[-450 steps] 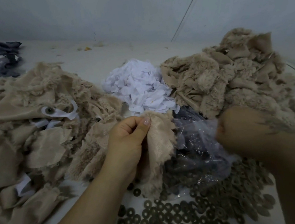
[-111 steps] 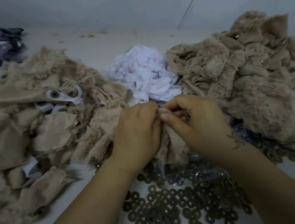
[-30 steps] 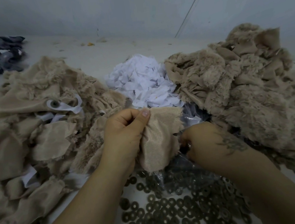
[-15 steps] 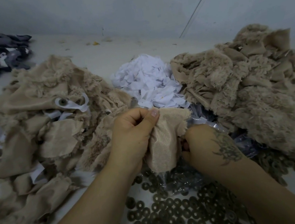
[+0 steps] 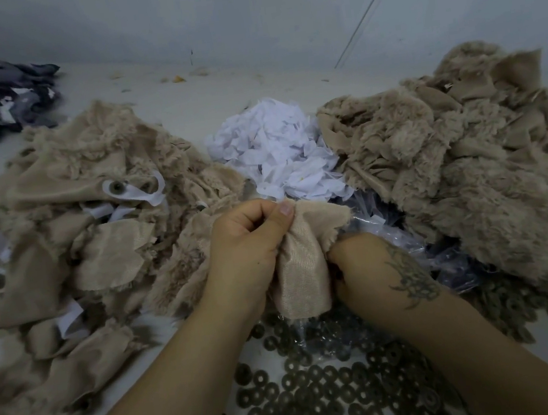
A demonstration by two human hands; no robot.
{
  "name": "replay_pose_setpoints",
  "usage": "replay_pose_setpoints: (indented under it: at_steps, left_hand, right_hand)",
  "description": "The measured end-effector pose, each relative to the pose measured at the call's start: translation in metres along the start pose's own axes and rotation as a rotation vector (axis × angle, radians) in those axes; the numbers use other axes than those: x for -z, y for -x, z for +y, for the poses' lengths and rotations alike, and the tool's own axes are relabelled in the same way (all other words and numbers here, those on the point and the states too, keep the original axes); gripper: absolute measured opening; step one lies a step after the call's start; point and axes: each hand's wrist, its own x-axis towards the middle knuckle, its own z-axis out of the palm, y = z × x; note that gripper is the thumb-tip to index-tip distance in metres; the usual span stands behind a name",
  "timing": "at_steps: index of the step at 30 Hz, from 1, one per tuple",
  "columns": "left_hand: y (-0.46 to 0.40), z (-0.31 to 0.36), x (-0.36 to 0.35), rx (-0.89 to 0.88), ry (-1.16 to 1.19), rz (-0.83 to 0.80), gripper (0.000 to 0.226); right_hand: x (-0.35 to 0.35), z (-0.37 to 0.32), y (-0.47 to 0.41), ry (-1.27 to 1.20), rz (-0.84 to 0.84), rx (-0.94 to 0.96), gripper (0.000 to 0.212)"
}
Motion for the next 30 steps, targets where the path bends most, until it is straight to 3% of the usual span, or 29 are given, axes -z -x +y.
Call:
replay_pose_setpoints:
  at_steps: [6,9,12,14,16,18,21,25,30]
  left_hand:
    - [0.000,0.000,0.001,-0.001,-0.005,0.003,0.040]
    - [-0.001,0.000,0.001,0.006,0.005,-0.001,0.037]
    - [-0.001,-0.001,0.001,0.001,-0.004,0.002,0.036]
    - [-0.001,-0.001,0.002,0.001,-0.006,-0.003,0.036]
    - [-0.001,0.000,0.002,0.009,0.001,-0.009,0.037]
    - [-0.001,0.000,0.002,0.010,0.006,-0.008,0.039]
    - [0.000,0.000,0.001,0.009,0.012,-0.007,0.040]
    - [0.000,0.000,0.000,0.021,0.021,-0.010,0.042]
    - [0.001,0.001,-0.001,-0.005,0.013,-0.006,0.038]
  right_hand:
    - [0.021,0.000,0.007,-0.113,-0.010,0.037,0.024]
    - [0.027,0.007,0.013,-0.278,0.122,0.066,0.009]
    - [0.032,0.013,0.014,-0.449,0.230,-0.070,0.017]
    - [0.037,0.017,0.013,-0.714,0.217,-0.182,0.025]
    - [0.043,0.018,0.013,-1.128,0.187,-0.224,0.023]
    - [0.044,0.021,0.014,-1.315,0.208,-0.240,0.018]
    - [0.042,0.023,0.014,-1.305,0.156,-0.216,0.014]
    - [0.043,0.023,0.014,-1.298,0.114,-0.168,0.037]
    - [0.040,0.022,0.015,-1.147,0.072,-0.144,0.039]
